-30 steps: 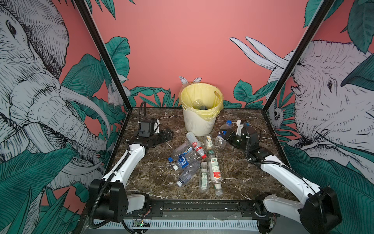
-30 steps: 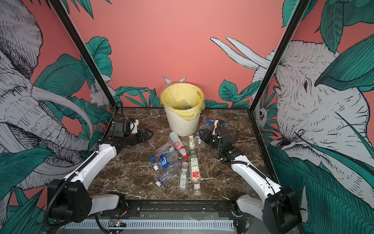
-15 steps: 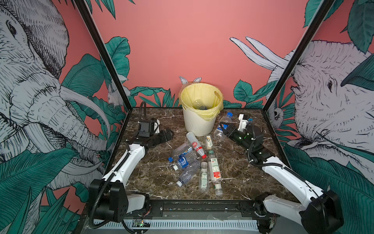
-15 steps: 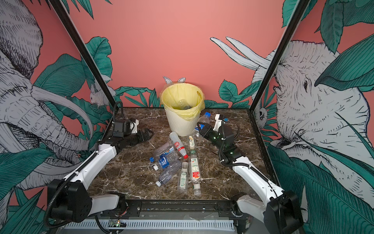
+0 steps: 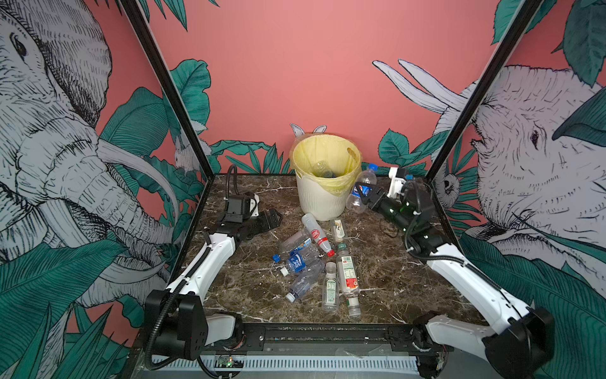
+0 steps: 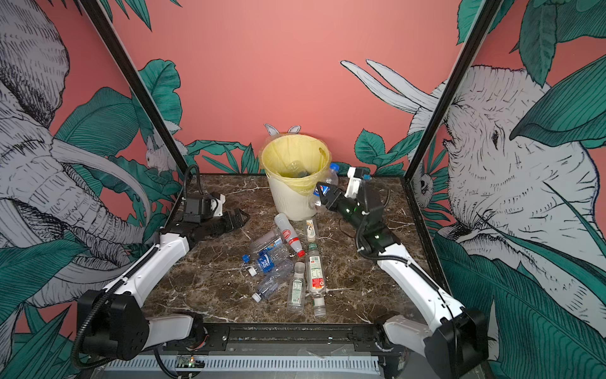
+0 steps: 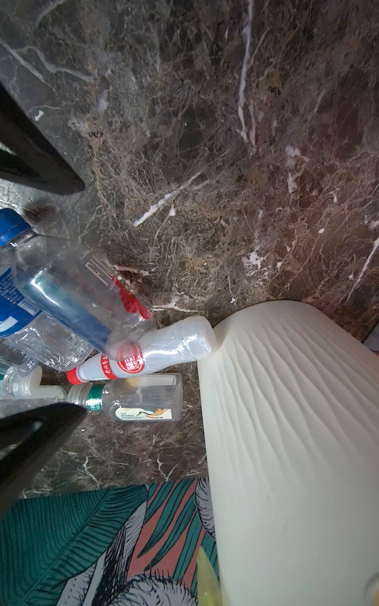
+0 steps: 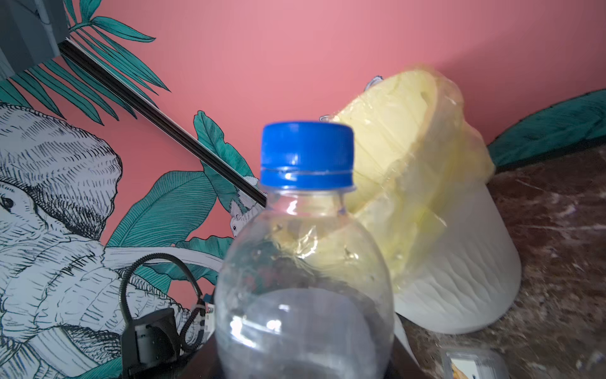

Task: Throw the plastic bottles in the bin
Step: Throw the plastic bottle into the trash bin.

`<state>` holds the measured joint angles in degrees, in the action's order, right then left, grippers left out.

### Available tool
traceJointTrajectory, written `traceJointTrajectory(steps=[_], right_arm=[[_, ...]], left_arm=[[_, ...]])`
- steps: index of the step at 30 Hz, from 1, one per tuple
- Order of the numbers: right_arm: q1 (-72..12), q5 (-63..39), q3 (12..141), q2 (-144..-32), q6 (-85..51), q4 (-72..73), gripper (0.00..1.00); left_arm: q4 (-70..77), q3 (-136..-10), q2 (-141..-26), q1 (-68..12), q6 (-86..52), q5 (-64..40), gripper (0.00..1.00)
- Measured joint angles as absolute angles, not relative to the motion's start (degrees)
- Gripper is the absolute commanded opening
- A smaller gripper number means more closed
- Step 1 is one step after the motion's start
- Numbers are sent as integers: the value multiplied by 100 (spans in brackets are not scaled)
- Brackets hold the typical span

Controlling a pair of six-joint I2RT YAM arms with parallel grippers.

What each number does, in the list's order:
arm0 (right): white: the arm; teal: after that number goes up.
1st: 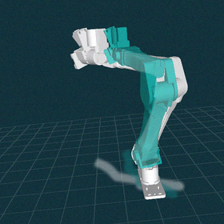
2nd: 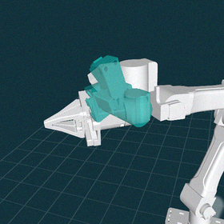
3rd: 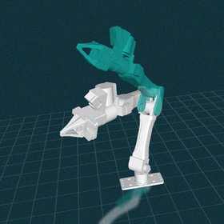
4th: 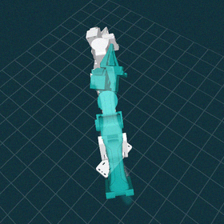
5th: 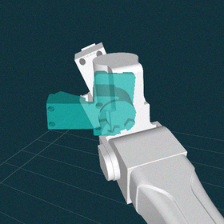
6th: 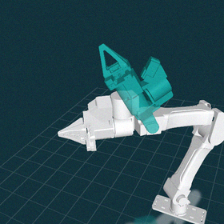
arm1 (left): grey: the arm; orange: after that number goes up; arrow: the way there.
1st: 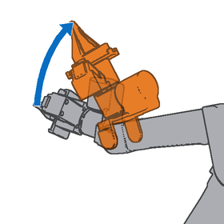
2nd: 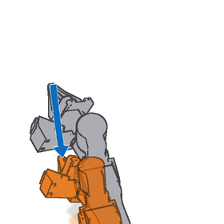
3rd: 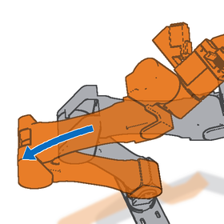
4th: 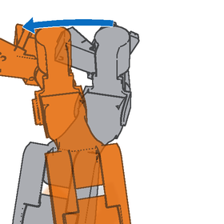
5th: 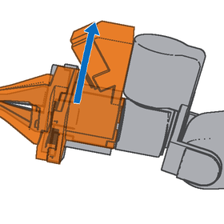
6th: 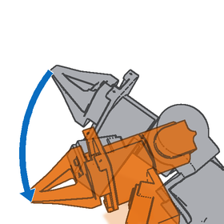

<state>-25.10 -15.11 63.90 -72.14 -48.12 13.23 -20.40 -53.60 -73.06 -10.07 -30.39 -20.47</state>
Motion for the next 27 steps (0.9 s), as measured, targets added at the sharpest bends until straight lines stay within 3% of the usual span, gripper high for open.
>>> traceJointTrajectory(steps=[1, 2, 3, 8, 10, 17, 27], right_arm=[[-2510, -1522, 6860, -7496, -4753, 1170, 60], [-2510, -1516, 7478, -7859, -4696, 954, 75], [-2510, -1496, 8237, -8300, -4591, 642, 96], [-2512, -1417, 12130, -10471, -4125, -1127, 99], [-2536, -1382, 12584, -10768, -3983, -1555, 99], [-2676, -1085, 10759, -9819, -3531, -1846, 99], [-2672, -871, 8374, -7791, -3157, -1028, 99]], left_arm=[[-2040, -5352, -7306, -1007, -3044, -2049, 99], [-2040, -5339, -7306, -1007, -3046, -2053, 99], [-2040, -5328, -7306, -1007, -3048, -2056, 99], [-2045, -5306, -7290, -1004, -3079, -2078, 99], [-2067, -5306, -7242, -1002, -3087, -2078, 99], [-2143, -5308, -6989, -987, -3050, -2104, 99], [-2235, -5356, -7175, -982, -2845, -2373, 99]])
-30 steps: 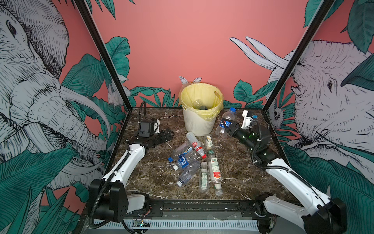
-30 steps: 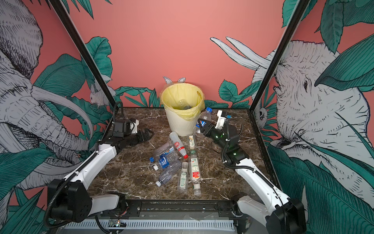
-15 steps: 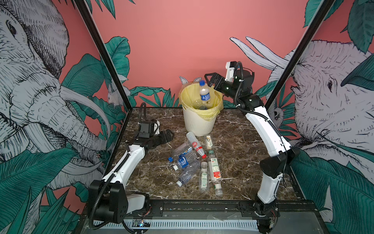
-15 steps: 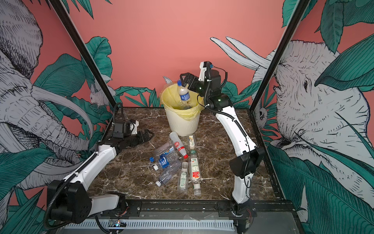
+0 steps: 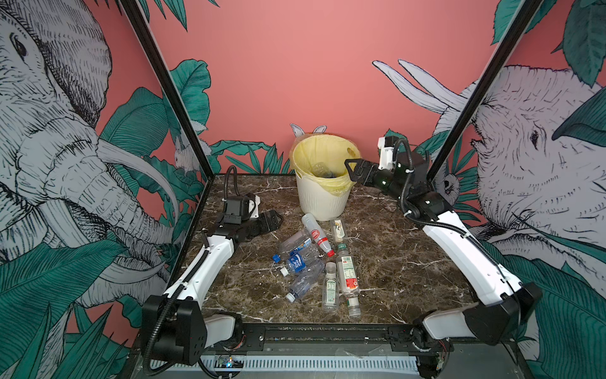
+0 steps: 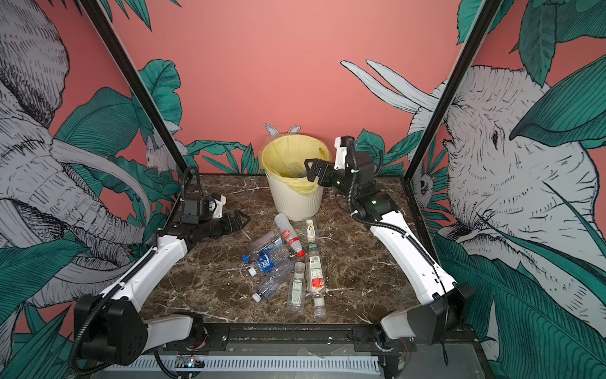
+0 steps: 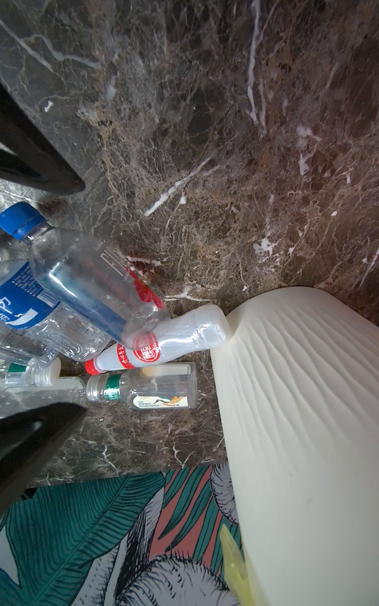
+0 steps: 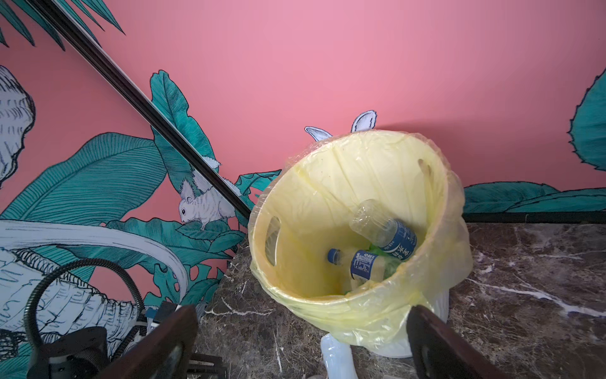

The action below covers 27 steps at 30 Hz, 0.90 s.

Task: Throw the plastic bottles in the bin
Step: Throw the plastic bottle into the trash bin, then pick up the plastic bottle from the center of the table.

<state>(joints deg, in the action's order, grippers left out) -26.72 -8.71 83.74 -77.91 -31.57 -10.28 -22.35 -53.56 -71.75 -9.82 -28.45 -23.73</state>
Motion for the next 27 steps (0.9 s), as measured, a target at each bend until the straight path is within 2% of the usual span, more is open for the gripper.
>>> traceJointTrajectory(steps=[9, 27], right_arm=[[-2650, -652, 7083, -7063, -2971, -884, 99], [-2639, -607, 5564, -6488, -3264, -639, 99]], left_arm=[[-2375, -5496, -7244, -980, -2659, -2692, 100], [-2921, -5743, -7363, -1022, -2123, -3133, 99]])
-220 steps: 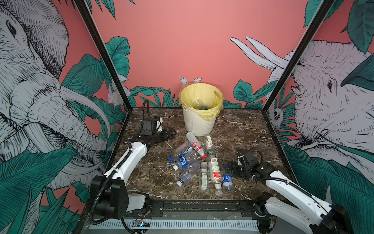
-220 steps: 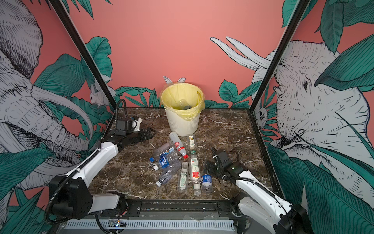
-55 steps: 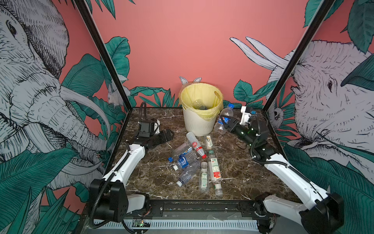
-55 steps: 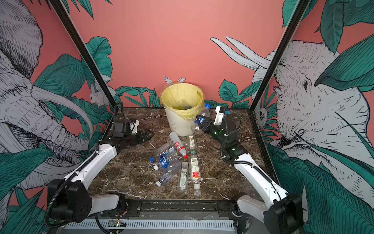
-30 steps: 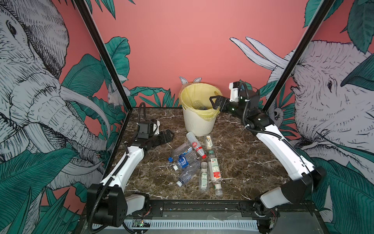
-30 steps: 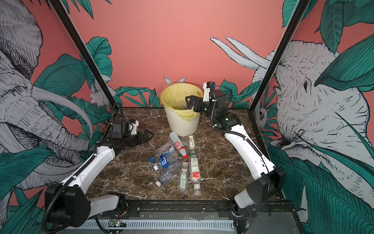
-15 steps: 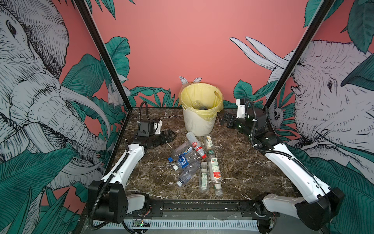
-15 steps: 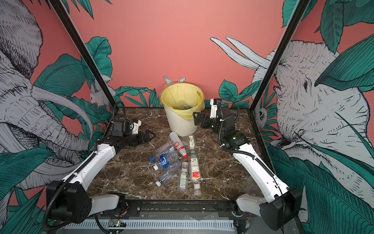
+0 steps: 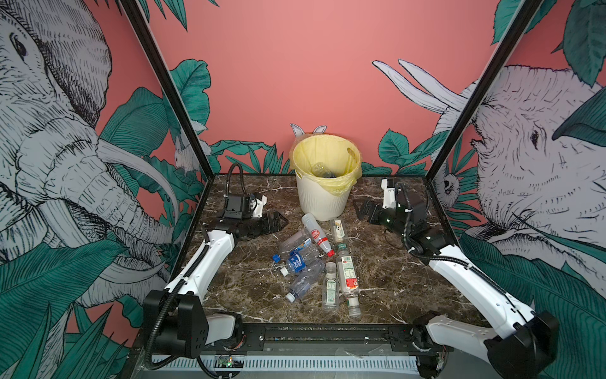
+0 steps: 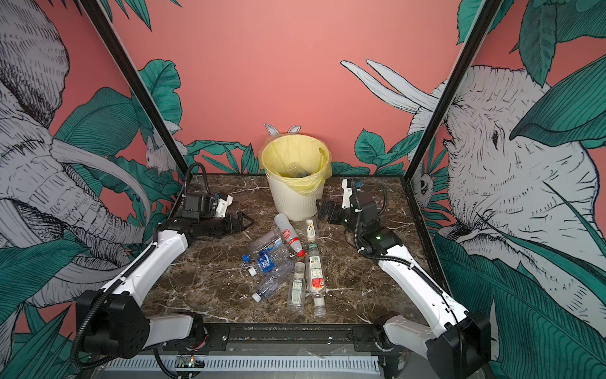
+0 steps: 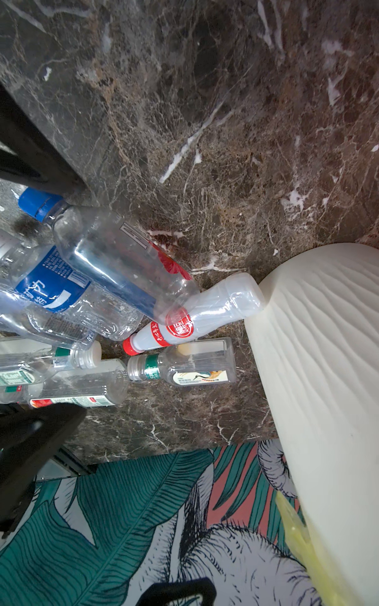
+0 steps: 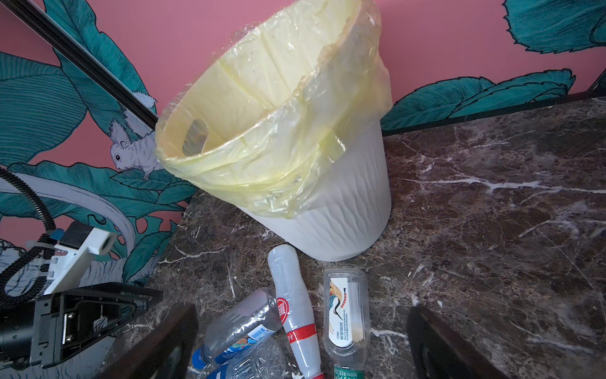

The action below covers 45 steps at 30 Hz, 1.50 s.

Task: Throw the plastic bottles in the bin
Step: Pick up the plastic bottle from the center of the table.

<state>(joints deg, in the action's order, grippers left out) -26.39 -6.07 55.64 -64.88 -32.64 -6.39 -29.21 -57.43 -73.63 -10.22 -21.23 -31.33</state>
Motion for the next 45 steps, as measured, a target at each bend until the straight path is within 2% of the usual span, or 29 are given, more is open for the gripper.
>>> traceJointTrajectory(steps=[8, 25, 45], right_arm=[[-2635, -607, 5168, -6386, -3457, -613, 99], [-2635, -613, 4687, -6239, -3671, -541, 99], [-2635, -687, 4687, -6619, -3704, -368, 99]], left_arm=[[-3236, -5811, -7413, -1297, -1789, -3009, 99], [-3695, -6176, -8202, -2318, -1098, -2001, 99], [-3509, -6180, -8962, -2582, -1109, -1382, 97]])
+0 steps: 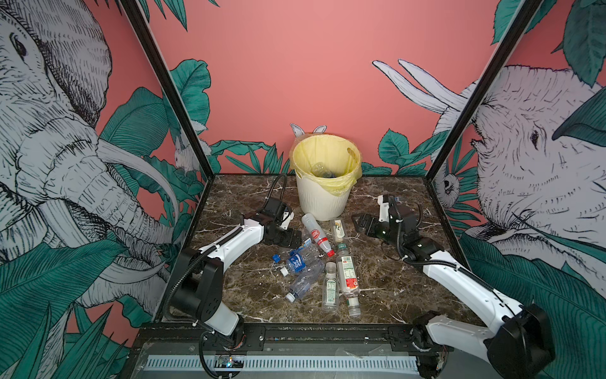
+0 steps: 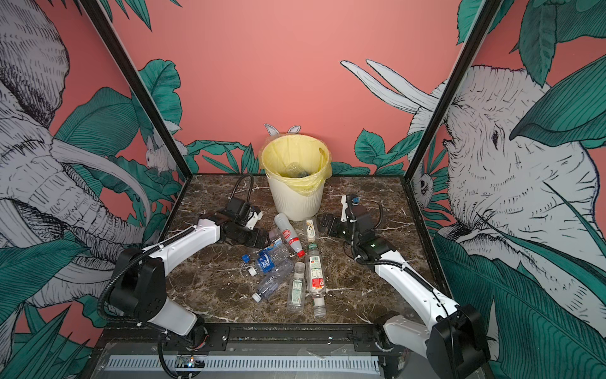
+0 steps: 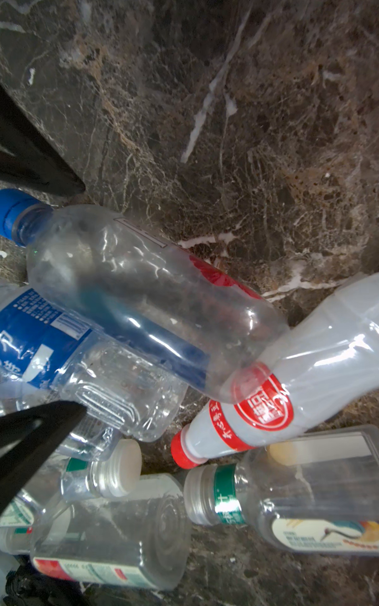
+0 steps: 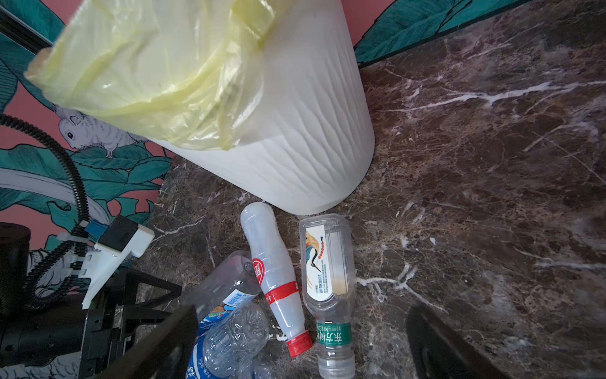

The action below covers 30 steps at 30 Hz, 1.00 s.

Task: Throw the plastic bottles in the bin
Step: Pick up the plastic bottle from the center of the table.

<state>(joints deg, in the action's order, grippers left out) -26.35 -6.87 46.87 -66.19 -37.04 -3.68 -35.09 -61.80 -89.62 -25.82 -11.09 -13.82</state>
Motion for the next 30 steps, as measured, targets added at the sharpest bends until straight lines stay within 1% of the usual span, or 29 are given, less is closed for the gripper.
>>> traceJointTrajectory(steps=[16, 30], right_arm=[[-2606, -698, 4687, -6650, -3706, -344, 99], [-2543, -729, 4687, -6650, -3704, -344, 99]], left_arm=[[-3308, -6372, -9509, -2731, -1087, -1190, 94], [-3251, -6436, -9789, -2773, -1070, -744, 93]])
